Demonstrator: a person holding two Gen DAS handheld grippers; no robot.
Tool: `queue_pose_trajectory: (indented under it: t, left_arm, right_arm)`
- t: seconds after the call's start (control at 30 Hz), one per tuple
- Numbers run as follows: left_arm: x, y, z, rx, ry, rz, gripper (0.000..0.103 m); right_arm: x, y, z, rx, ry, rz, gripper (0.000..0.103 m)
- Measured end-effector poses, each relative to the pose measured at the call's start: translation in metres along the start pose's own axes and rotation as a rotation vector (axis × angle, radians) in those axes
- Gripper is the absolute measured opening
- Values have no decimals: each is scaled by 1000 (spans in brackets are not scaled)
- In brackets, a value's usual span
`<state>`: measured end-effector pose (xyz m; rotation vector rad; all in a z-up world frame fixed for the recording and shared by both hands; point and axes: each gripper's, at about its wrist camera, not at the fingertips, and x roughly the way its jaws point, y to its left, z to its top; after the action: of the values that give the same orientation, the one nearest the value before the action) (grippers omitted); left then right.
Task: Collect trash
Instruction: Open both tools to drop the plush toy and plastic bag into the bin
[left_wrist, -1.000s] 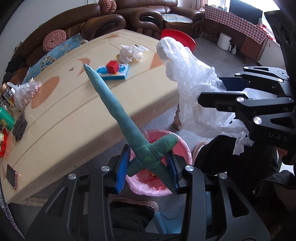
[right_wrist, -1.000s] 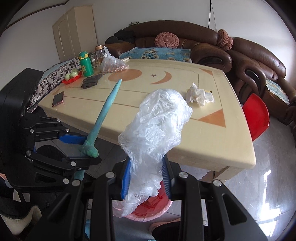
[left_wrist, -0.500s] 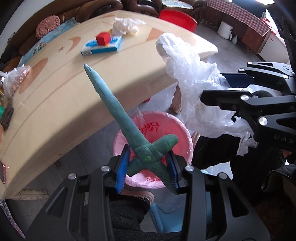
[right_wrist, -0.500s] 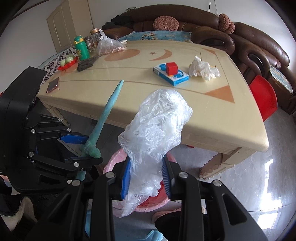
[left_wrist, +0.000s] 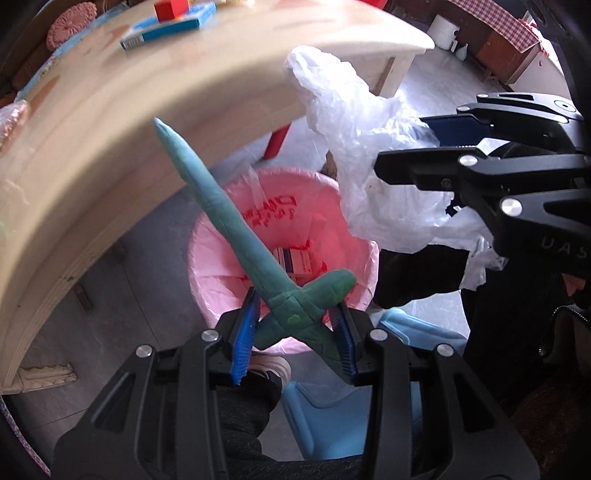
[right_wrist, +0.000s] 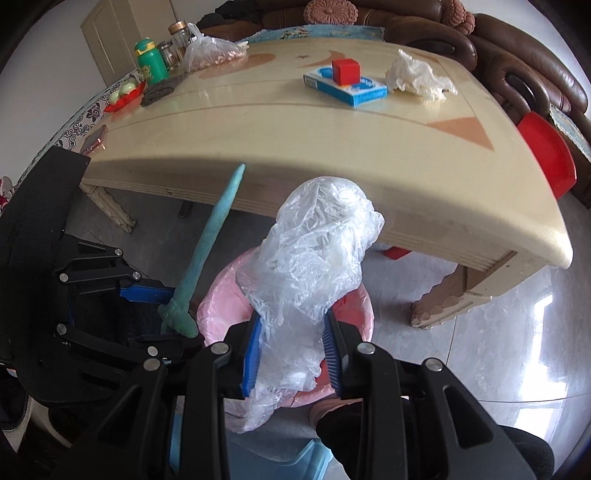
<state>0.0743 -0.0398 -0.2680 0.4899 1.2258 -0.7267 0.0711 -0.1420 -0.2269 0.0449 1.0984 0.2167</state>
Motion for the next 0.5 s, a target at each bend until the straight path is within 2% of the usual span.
queue_pose_trajectory:
  t: [0.2, 0.5]
  left_arm:
    - [32, 5, -2, -16, 72, -21, 38]
    - [84, 22, -4, -65, 178, -93, 38]
  right_arm:
    - [29, -9, -4, 15, 60, 4, 29]
    - [88, -18, -10, 13, 172, 31, 29]
